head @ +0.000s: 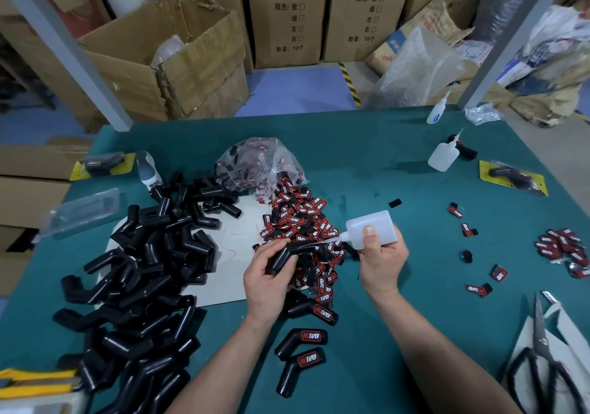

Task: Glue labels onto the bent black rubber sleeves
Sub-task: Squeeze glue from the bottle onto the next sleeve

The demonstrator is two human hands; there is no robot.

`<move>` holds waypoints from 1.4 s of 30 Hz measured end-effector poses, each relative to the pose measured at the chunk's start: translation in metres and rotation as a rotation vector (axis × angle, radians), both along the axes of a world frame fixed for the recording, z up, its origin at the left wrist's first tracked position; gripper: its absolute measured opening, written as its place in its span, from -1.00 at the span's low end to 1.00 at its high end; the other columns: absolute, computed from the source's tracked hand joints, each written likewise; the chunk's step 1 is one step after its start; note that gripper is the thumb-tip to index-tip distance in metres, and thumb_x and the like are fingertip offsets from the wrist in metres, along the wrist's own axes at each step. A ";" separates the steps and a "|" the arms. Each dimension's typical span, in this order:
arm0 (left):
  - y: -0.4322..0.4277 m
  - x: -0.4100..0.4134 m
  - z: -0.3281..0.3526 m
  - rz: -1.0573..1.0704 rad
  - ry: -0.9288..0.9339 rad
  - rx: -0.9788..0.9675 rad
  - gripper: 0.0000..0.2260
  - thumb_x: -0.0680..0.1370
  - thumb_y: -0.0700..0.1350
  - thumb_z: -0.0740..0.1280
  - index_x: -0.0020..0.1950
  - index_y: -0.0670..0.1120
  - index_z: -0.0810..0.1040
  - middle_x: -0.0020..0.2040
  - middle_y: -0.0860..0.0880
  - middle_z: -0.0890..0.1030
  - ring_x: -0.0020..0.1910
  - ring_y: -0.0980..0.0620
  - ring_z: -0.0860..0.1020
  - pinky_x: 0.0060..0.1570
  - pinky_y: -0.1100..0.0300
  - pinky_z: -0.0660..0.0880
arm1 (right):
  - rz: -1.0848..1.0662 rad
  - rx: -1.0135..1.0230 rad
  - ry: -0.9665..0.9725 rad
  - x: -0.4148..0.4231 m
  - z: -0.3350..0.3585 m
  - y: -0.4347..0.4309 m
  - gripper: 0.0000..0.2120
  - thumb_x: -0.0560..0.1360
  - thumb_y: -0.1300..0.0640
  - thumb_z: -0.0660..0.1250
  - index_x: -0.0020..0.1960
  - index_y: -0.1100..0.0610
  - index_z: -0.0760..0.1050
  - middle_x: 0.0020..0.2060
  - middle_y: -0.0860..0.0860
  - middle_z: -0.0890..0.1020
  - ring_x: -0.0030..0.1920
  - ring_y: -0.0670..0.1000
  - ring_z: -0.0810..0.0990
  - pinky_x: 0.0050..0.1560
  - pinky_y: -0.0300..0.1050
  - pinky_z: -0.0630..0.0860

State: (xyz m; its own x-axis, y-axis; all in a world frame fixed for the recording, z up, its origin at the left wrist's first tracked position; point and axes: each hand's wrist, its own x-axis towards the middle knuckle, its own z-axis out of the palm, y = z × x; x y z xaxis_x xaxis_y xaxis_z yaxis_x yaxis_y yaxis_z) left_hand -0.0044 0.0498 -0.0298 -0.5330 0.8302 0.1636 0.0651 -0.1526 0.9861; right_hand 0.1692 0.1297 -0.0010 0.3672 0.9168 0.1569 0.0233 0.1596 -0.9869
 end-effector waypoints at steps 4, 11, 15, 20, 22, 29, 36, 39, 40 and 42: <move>0.000 -0.001 0.000 -0.004 0.019 0.011 -0.57 0.48 -0.39 0.52 0.15 0.11 0.70 0.15 0.06 0.70 0.21 0.08 0.64 0.26 0.32 0.48 | -0.003 -0.005 -0.012 -0.001 0.001 -0.001 -0.75 0.40 -0.18 0.38 -0.20 -0.01 0.49 -0.34 -0.04 0.54 -0.31 0.04 0.50 -0.26 0.03 0.47; 0.001 0.000 0.002 0.010 0.024 0.054 -0.59 0.47 -0.26 0.50 0.14 0.23 0.69 0.14 0.08 0.70 0.19 0.07 0.64 0.27 0.29 0.48 | -0.010 0.010 -0.015 -0.002 0.001 -0.001 -0.77 0.40 -0.17 0.38 -0.20 -0.02 0.49 -0.34 -0.05 0.54 -0.29 0.04 0.50 -0.25 0.08 0.48; 0.001 0.000 0.001 0.003 0.028 0.058 -0.59 0.47 -0.25 0.50 0.14 0.23 0.70 0.14 0.08 0.70 0.20 0.03 0.64 0.28 0.27 0.48 | -0.011 0.001 0.009 0.000 0.001 0.000 -0.77 0.40 -0.18 0.40 -0.19 -0.03 0.51 -0.32 -0.04 0.55 -0.28 0.05 0.51 -0.25 0.06 0.48; 0.001 0.000 0.001 -0.004 0.031 0.071 -0.58 0.47 -0.28 0.51 0.13 0.23 0.70 0.14 0.07 0.70 0.20 0.04 0.64 0.28 0.28 0.48 | 0.017 0.001 0.014 -0.003 0.002 -0.003 -0.83 0.39 -0.17 0.40 -0.22 -0.08 0.56 -0.36 -0.14 0.58 -0.30 0.05 0.51 -0.24 0.04 0.49; 0.001 0.000 0.002 -0.006 0.033 0.073 -0.58 0.47 -0.28 0.51 0.13 0.23 0.70 0.14 0.08 0.70 0.20 0.05 0.64 0.28 0.28 0.48 | 0.003 0.003 0.018 -0.001 0.003 -0.002 -0.78 0.39 -0.17 0.40 -0.21 -0.03 0.52 -0.34 -0.12 0.56 -0.29 0.06 0.51 -0.25 0.05 0.48; 0.001 -0.001 -0.001 -0.005 0.045 0.078 -0.60 0.47 -0.25 0.51 0.13 0.24 0.70 0.14 0.09 0.70 0.20 0.02 0.64 0.29 0.25 0.49 | 0.004 -0.003 0.009 -0.003 0.003 -0.003 -0.75 0.39 -0.17 0.39 -0.19 0.00 0.50 -0.32 -0.02 0.55 -0.27 0.07 0.52 -0.25 0.12 0.50; 0.003 -0.002 -0.004 -0.012 0.057 0.091 -0.62 0.48 -0.23 0.51 0.14 0.21 0.69 0.14 0.08 0.70 0.20 0.01 0.64 0.29 0.26 0.49 | 0.011 -0.023 0.027 -0.001 -0.001 -0.001 -0.76 0.39 -0.16 0.41 -0.21 0.00 0.51 -0.31 0.01 0.55 -0.27 0.08 0.51 -0.26 0.17 0.50; 0.003 -0.003 -0.005 -0.017 0.059 0.092 -0.66 0.48 -0.19 0.51 0.14 0.20 0.69 0.14 0.08 0.70 0.21 0.00 0.64 0.29 0.24 0.49 | 0.007 -0.017 0.038 0.000 -0.001 0.000 -0.76 0.39 -0.17 0.41 -0.23 -0.01 0.51 -0.35 -0.09 0.54 -0.30 0.05 0.49 -0.25 0.08 0.46; 0.003 -0.003 -0.005 -0.016 0.060 0.091 -0.68 0.48 -0.16 0.51 0.14 0.20 0.69 0.14 0.08 0.70 0.21 0.00 0.64 0.29 0.24 0.49 | 0.004 -0.018 0.044 0.000 -0.001 0.000 -0.75 0.39 -0.17 0.41 -0.22 0.00 0.50 -0.35 -0.08 0.53 -0.30 0.05 0.49 -0.25 0.06 0.46; 0.004 -0.003 -0.005 -0.015 0.059 0.089 -0.71 0.48 -0.10 0.51 0.13 0.21 0.70 0.14 0.08 0.70 0.21 0.00 0.64 0.29 0.25 0.49 | 0.003 -0.016 0.045 0.000 -0.001 0.000 -0.73 0.38 -0.18 0.40 -0.21 0.01 0.48 -0.35 -0.09 0.53 -0.30 0.04 0.48 -0.25 0.03 0.45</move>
